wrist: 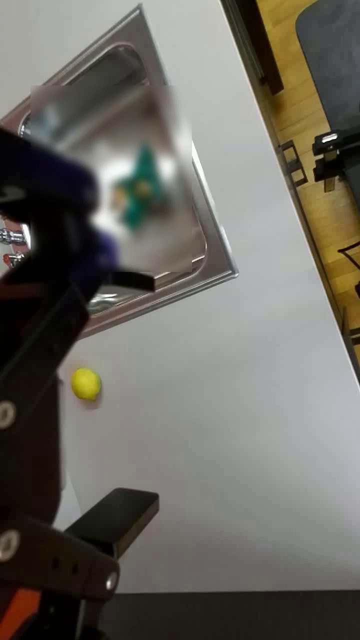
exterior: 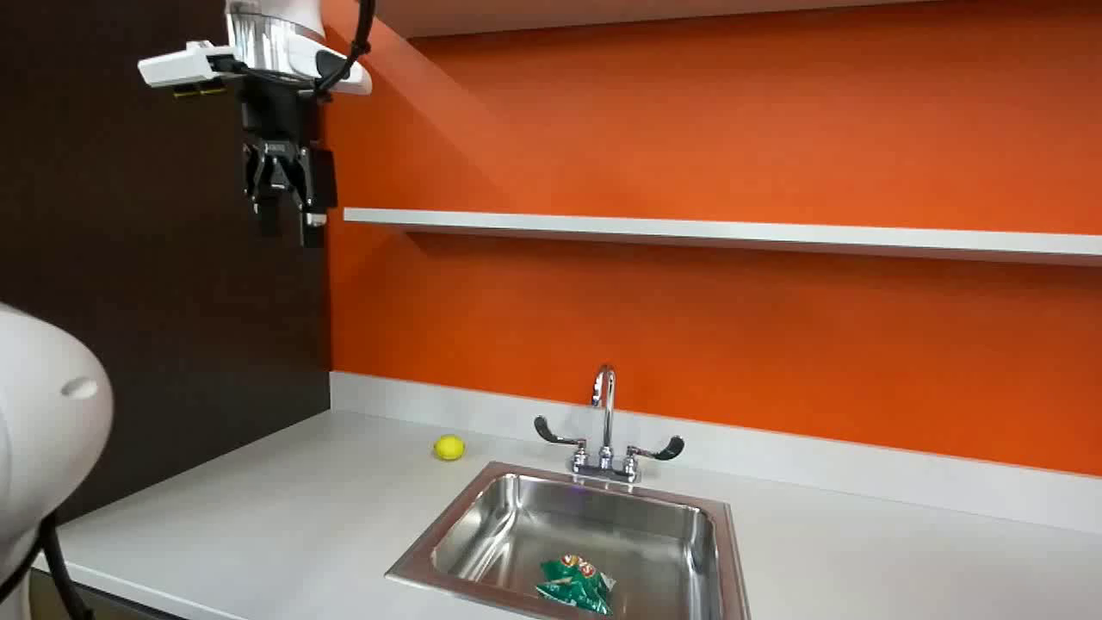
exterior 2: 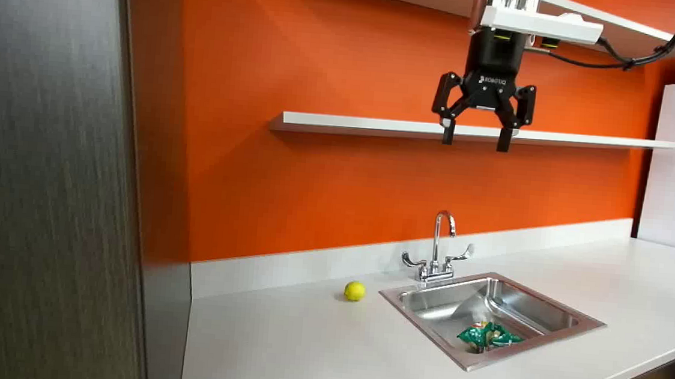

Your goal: Remove the packet from the sink

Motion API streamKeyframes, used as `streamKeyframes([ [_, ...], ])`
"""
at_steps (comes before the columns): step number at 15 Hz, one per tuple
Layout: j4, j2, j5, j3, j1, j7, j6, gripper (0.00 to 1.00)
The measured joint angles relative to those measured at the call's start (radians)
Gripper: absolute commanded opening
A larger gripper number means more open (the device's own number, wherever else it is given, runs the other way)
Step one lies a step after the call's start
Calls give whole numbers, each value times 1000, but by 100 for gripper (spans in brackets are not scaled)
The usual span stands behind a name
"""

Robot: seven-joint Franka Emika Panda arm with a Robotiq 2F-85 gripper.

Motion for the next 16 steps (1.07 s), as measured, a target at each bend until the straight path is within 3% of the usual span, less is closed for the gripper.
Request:
streamKeyframes([
  [6,-6,16,-10,-2,-5,-20,20,100],
  [10,-20,64,-39,-12,-45,-26,82,100],
  [16,-53,151,-45,-81,-90,-67,187,100],
])
